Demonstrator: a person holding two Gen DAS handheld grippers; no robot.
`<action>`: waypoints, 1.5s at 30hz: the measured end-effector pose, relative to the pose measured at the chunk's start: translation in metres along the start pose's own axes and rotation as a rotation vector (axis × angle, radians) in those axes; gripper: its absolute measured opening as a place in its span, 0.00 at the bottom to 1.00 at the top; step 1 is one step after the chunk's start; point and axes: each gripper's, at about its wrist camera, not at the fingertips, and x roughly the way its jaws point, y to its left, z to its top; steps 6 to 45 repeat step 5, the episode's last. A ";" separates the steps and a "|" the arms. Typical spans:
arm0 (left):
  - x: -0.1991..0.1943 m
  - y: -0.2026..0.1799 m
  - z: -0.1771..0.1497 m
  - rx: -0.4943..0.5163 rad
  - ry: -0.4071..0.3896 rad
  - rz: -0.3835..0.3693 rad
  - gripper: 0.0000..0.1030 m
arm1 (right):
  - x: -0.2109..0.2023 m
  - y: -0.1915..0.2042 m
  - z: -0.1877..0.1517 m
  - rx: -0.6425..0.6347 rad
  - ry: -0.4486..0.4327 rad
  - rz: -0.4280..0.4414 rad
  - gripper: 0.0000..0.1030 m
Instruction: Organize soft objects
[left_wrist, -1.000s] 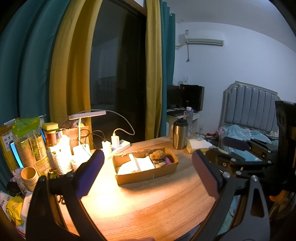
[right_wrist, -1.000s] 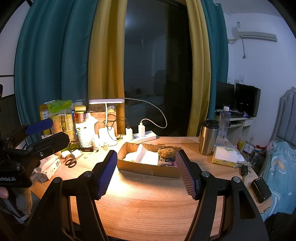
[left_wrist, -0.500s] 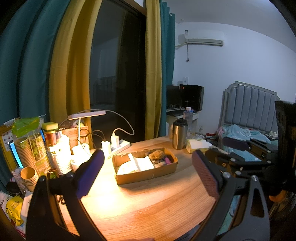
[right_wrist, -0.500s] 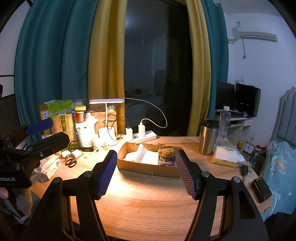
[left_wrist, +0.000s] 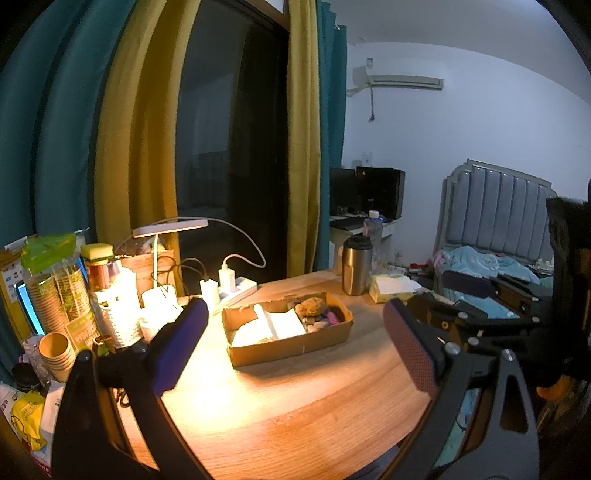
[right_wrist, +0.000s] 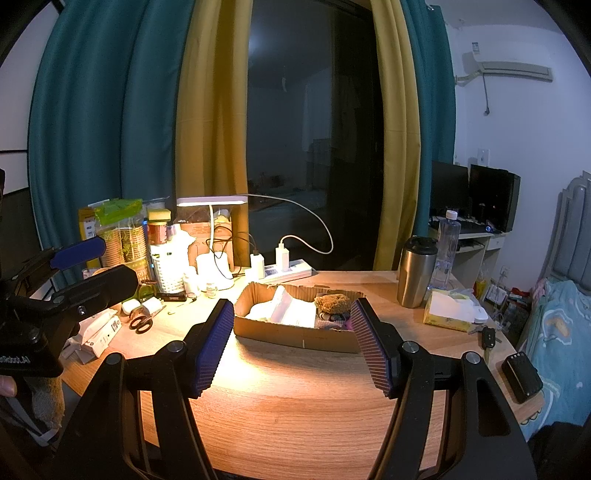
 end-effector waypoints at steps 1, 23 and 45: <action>0.001 -0.001 -0.001 0.004 0.003 -0.004 0.94 | 0.000 0.000 0.000 0.000 0.000 0.000 0.67; 0.004 -0.004 -0.002 0.015 0.008 -0.008 0.94 | 0.002 0.001 -0.003 0.000 0.008 -0.004 0.67; 0.004 -0.004 -0.002 0.015 0.008 -0.008 0.94 | 0.002 0.001 -0.003 0.000 0.008 -0.004 0.67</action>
